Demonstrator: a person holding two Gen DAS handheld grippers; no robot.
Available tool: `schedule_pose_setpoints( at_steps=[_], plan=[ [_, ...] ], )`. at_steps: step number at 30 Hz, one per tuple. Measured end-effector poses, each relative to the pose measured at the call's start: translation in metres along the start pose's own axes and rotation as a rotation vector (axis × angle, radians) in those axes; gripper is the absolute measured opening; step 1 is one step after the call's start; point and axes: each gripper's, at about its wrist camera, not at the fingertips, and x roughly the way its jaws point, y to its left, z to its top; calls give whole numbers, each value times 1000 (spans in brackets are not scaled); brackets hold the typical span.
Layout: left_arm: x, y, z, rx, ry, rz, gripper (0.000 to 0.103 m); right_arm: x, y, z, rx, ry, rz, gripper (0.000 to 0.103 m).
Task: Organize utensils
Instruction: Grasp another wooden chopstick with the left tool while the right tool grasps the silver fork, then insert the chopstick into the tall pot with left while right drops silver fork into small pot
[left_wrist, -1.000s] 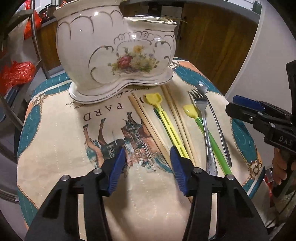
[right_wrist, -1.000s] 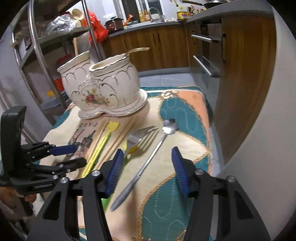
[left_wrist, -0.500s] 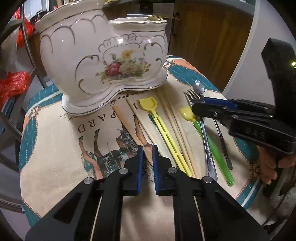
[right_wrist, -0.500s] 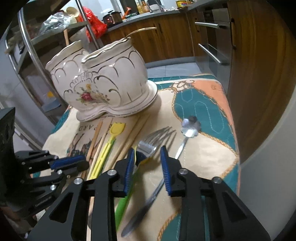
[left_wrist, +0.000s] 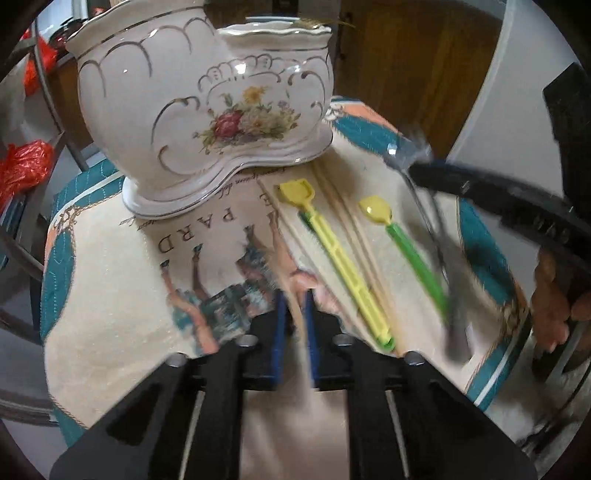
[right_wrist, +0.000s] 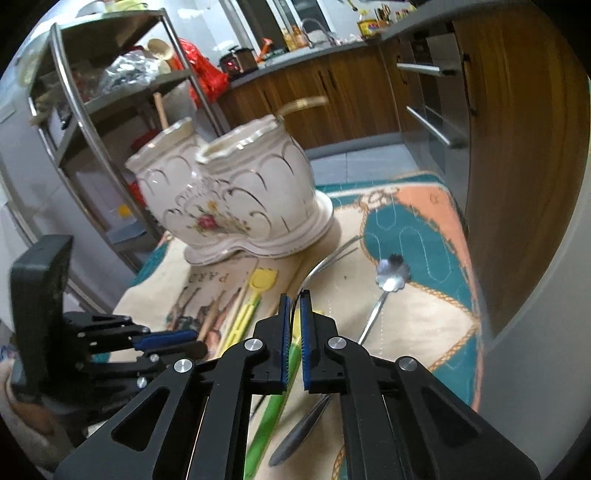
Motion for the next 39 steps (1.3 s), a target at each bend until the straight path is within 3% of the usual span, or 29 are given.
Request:
schedule_pose_setpoints(
  at_steps=[9, 14, 15, 17, 20, 21, 22, 25, 31, 39],
  plan=[
    [-21, 28, -21, 62, 46, 20, 6, -24, 13, 1, -66, -83, 7, 3],
    [-17, 34, -16, 23, 37, 32, 20, -40, 27, 5, -116, -150, -11, 3],
    [-15, 35, -16, 11, 38, 34, 27, -44, 29, 6, -120, -160, -15, 3],
    [-10, 32, -11, 8, 23, 50, 29, -49, 32, 8, -127, -185, -25, 3],
    [-10, 28, -15, 11, -12, 68, 25, -55, 35, 10, -144, -215, -30, 3],
    [-11, 27, -16, 14, -25, 72, 11, -57, 36, 10, -152, -221, -33, 3],
    [-10, 26, -17, 16, -35, 82, 6, -58, 38, 10, -158, -226, -36, 3],
    [-12, 26, -21, 23, -65, 75, 6, -59, 41, 11, -163, -229, -35, 3],
    [-42, 26, -31, 83, -215, 33, 6, -66, 49, 15, -170, -253, -36, 3],
    [-101, 31, -33, 75, -492, 31, 6, -64, 60, 26, -211, -259, -48, 3]
  ],
)
